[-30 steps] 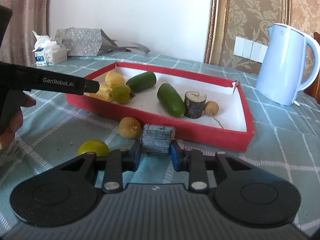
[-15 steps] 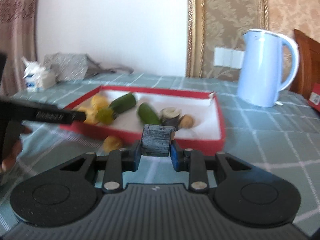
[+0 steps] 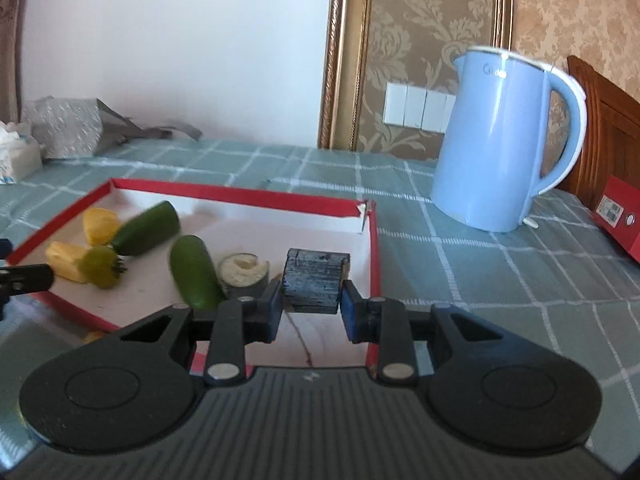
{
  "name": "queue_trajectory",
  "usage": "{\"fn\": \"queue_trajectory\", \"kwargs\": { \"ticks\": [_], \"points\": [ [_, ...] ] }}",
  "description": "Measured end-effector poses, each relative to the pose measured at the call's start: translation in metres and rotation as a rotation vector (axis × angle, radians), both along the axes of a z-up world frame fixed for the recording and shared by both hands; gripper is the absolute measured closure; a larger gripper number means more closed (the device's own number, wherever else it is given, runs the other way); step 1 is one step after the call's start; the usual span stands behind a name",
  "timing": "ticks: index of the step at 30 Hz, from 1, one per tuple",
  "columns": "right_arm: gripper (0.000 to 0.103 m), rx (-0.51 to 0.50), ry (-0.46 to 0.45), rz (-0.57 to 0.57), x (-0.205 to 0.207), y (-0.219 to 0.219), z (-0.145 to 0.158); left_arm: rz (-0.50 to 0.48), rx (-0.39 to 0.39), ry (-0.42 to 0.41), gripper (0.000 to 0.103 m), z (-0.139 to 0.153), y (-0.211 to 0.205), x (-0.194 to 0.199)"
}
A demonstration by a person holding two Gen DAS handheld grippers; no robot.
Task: Organize fruits
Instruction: 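Carry the wooden log piece with the right tool and release it in the tray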
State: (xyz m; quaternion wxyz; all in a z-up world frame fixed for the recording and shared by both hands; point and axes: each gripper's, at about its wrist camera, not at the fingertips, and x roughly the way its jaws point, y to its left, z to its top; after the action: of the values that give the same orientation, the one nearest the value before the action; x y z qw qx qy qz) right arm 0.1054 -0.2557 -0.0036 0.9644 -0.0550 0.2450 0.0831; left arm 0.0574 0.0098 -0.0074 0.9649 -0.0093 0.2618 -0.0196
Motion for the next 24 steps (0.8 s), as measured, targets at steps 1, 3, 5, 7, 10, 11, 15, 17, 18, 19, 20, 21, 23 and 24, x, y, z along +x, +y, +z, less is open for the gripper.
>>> {"fn": "queue_trajectory", "kwargs": {
  "ticks": [1, 3, 5, 7, 10, 11, 15, 17, 18, 19, 20, 21, 23, 24],
  "points": [
    [0.074, 0.002, 0.013, -0.001, 0.003, 0.000, -0.002, 0.000, 0.000, 0.000, 0.017, 0.000, 0.000, 0.000],
    [0.074, -0.005, 0.043, 0.001, 0.009, 0.001, -0.006, 0.000, -0.001, 0.001, 0.017, 0.000, 0.000, 0.001],
    [0.074, -0.015, 0.057, 0.000, 0.010, 0.002, -0.011, 0.000, -0.001, 0.001, 0.017, -0.001, 0.001, 0.001],
    [0.074, -0.025, 0.075, -0.002, 0.014, 0.004, -0.014, 0.000, -0.002, 0.001, 0.016, -0.001, 0.001, 0.002],
    [0.074, -0.008, 0.096, -0.002, 0.021, 0.001, -0.015, 0.000, -0.001, 0.000, 0.015, -0.001, 0.001, 0.001],
    [0.072, -0.007, 0.100, 0.002, 0.024, 0.001, -0.016, -0.001, 0.000, 0.000, 0.015, 0.000, 0.001, 0.001],
    [0.026, 0.009, 0.067, 0.040, 0.016, 0.002, -0.015, -0.002, -0.002, 0.000, 0.015, -0.001, 0.001, 0.001],
    [0.010, 0.016, 0.011, 0.053, 0.000, 0.004, -0.010, -0.002, -0.006, -0.001, 0.015, -0.001, 0.001, 0.000],
    [0.000, -0.001, -0.027, 0.038, -0.010, 0.007, -0.007, -0.002, -0.008, -0.002, 0.015, -0.001, 0.000, -0.001],
    [0.000, -0.026, -0.076, 0.025, -0.020, 0.010, -0.005, 0.000, -0.009, -0.006, 0.014, -0.001, -0.001, -0.002],
    [0.000, -0.057, -0.132, 0.019, -0.031, 0.013, -0.003, 0.001, -0.008, -0.009, 0.014, -0.001, -0.002, -0.004],
    [0.000, -0.083, -0.176, 0.010, -0.041, 0.015, -0.001, -0.002, -0.002, -0.012, 0.014, -0.001, -0.003, -0.005],
    [0.000, -0.086, -0.224, 0.004, -0.055, 0.016, 0.000, -0.012, 0.011, -0.019, 0.012, 0.000, -0.007, -0.008],
    [0.000, -0.072, -0.235, 0.012, -0.061, 0.015, 0.001, -0.019, 0.022, -0.024, 0.012, -0.001, -0.010, -0.010]
  ]
}}
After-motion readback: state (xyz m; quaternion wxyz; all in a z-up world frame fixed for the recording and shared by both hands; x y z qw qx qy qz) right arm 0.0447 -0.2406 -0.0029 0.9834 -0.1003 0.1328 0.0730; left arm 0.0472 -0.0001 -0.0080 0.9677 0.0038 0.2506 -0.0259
